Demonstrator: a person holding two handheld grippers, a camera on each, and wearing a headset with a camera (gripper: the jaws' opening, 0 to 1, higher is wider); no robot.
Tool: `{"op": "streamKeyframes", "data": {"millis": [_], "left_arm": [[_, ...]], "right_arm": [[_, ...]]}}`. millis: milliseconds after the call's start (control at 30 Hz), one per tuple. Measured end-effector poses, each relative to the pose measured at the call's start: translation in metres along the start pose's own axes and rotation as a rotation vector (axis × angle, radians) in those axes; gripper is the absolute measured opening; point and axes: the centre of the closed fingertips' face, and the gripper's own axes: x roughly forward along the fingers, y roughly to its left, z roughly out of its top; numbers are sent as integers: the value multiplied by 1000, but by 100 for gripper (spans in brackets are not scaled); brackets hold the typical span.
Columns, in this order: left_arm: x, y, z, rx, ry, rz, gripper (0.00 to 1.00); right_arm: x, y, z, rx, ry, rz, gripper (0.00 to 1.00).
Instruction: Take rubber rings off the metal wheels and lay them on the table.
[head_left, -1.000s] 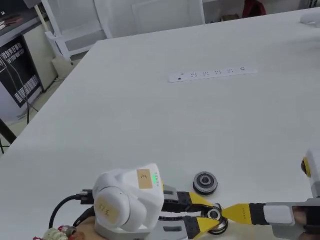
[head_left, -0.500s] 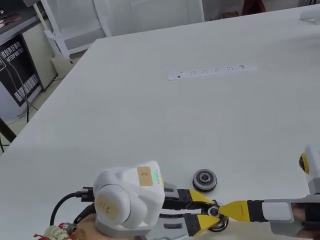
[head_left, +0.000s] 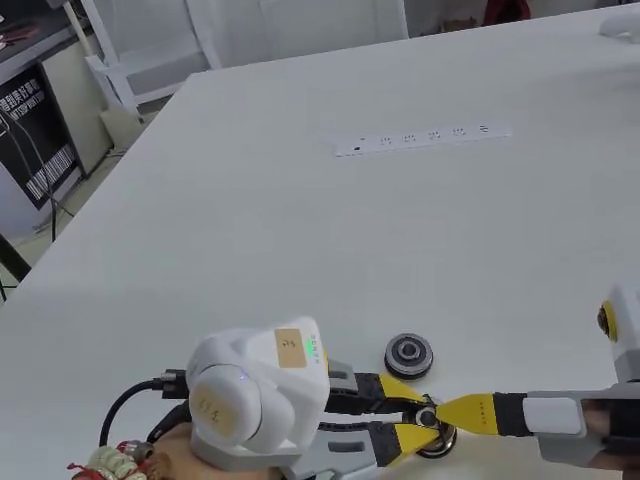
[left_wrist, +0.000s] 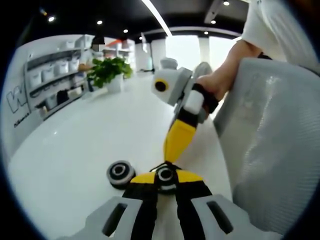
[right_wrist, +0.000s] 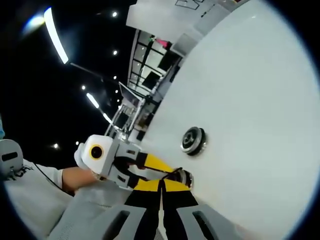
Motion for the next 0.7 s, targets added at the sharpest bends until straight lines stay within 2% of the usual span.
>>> {"op": "streamKeyframes", "data": {"millis": [433,700], "left_arm": [[0,0,0,24,0,1,14],[0,0,0,24,3,8,14]], "right_arm": [[0,8,1,-8,-6,44,0],[1,0,-1,-6,2,3,0]]}}
